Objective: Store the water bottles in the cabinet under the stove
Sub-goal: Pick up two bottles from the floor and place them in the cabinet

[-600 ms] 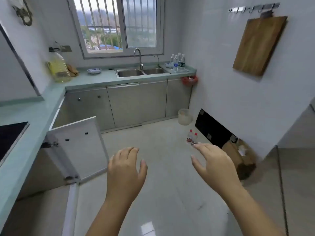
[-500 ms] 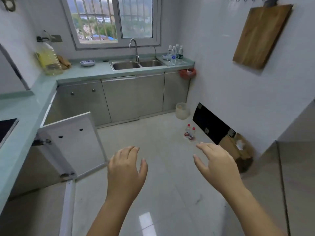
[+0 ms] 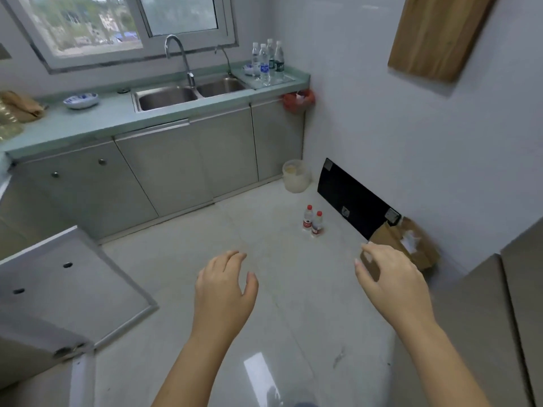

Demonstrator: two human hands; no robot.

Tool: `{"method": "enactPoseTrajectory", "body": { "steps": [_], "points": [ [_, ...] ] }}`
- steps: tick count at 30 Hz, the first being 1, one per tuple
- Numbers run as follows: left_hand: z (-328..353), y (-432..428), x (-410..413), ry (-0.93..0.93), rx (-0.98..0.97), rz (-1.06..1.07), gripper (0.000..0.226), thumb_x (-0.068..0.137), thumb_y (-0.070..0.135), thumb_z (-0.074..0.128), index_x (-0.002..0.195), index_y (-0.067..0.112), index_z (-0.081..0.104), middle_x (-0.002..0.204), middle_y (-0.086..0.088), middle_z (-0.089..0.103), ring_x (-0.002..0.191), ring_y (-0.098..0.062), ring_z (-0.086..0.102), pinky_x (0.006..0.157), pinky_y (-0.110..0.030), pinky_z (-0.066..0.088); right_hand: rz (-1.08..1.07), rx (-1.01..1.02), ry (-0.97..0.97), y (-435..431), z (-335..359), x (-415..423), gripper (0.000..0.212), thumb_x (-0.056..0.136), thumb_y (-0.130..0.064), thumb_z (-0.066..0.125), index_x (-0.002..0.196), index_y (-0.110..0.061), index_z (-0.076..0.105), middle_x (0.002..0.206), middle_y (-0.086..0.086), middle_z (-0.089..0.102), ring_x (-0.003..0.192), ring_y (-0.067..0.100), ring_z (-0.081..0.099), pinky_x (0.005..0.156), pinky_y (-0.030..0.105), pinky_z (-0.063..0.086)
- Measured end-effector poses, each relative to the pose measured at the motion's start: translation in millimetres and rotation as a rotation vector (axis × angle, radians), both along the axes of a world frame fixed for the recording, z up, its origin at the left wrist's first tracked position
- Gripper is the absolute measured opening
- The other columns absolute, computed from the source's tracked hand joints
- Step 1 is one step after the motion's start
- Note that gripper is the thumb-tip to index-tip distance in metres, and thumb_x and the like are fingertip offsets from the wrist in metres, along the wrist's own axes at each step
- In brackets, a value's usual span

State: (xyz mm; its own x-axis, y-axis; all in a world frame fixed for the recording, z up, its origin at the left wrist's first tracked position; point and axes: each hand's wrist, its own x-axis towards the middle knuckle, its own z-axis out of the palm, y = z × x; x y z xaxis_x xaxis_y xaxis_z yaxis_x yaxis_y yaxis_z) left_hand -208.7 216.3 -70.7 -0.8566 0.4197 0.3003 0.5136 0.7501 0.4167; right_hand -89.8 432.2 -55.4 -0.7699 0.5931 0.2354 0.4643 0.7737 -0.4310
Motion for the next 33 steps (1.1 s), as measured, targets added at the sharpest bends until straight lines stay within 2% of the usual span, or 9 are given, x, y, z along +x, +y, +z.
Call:
{"method": "enactPoseTrajectory", "body": {
  "steps": [3, 9, 14, 21, 26, 33],
  "points": [
    [-6, 37, -37, -0.026, -0.032, 0.018, 0.055, 0.078, 0.041, 0.032, 0.109, 0.007, 0.063, 0.110, -0.008, 0.066, 0.104, -0.028, 0.059, 0.089, -0.042, 0.044, -0.006, 0.007, 0.008, 48, 1, -29, 0.030, 0.083, -0.023, 0.059, 0.109, -0.009, 0.061, 0.113, 0.009, 0.066, 0.105, 0.027, 0.059, 0.085, 0.039, 0.046],
    [-16, 115, -94, -0.025, -0.074, -0.066, 0.049, 0.079, 0.035, 0.037, 0.104, 0.004, 0.065, 0.104, -0.011, 0.067, 0.098, -0.031, 0.062, 0.084, -0.042, 0.046, -0.063, -0.029, -0.041, 116, -17, -75, 0.030, 0.084, -0.024, 0.057, 0.110, -0.010, 0.060, 0.115, 0.008, 0.064, 0.107, 0.028, 0.057, 0.084, 0.038, 0.045],
    [-31, 172, -148, -0.058, -0.091, -0.138, 0.048, 0.079, 0.036, 0.037, 0.103, 0.005, 0.065, 0.104, -0.011, 0.068, 0.097, -0.032, 0.062, 0.083, -0.043, 0.047, -0.108, -0.063, -0.093, 158, -34, -113, 0.028, 0.083, -0.021, 0.059, 0.107, -0.008, 0.061, 0.106, 0.011, 0.068, 0.100, 0.030, 0.060, 0.081, 0.039, 0.047],
    [-64, 267, -288, -0.172, -0.053, -0.175, 0.038, 0.079, 0.025, 0.049, 0.108, 0.004, 0.063, 0.110, -0.011, 0.066, 0.103, -0.031, 0.060, 0.090, -0.042, 0.043, -0.175, -0.059, -0.137, 235, -49, -244, 0.027, 0.079, -0.017, 0.063, 0.105, -0.007, 0.063, 0.101, 0.013, 0.069, 0.095, 0.034, 0.060, 0.077, 0.038, 0.048],
    [-72, 320, -393, -0.223, -0.061, -0.184, 0.035, 0.086, 0.019, 0.055, 0.118, 0.006, 0.058, 0.119, -0.009, 0.061, 0.113, -0.028, 0.053, 0.098, -0.039, 0.037, -0.163, -0.087, -0.135, 289, -45, -354, 0.033, 0.084, -0.020, 0.058, 0.114, -0.007, 0.058, 0.114, 0.011, 0.064, 0.106, 0.029, 0.056, 0.087, 0.038, 0.044],
    [-99, 376, -481, -0.325, -0.086, -0.175, 0.035, 0.085, 0.022, 0.053, 0.116, 0.006, 0.059, 0.118, -0.008, 0.062, 0.109, -0.028, 0.055, 0.095, -0.038, 0.039, -0.104, -0.154, -0.205, 348, -77, -446, 0.034, 0.083, -0.021, 0.060, 0.114, -0.007, 0.058, 0.112, 0.013, 0.065, 0.102, 0.030, 0.058, 0.082, 0.033, 0.045]
  ]
}}
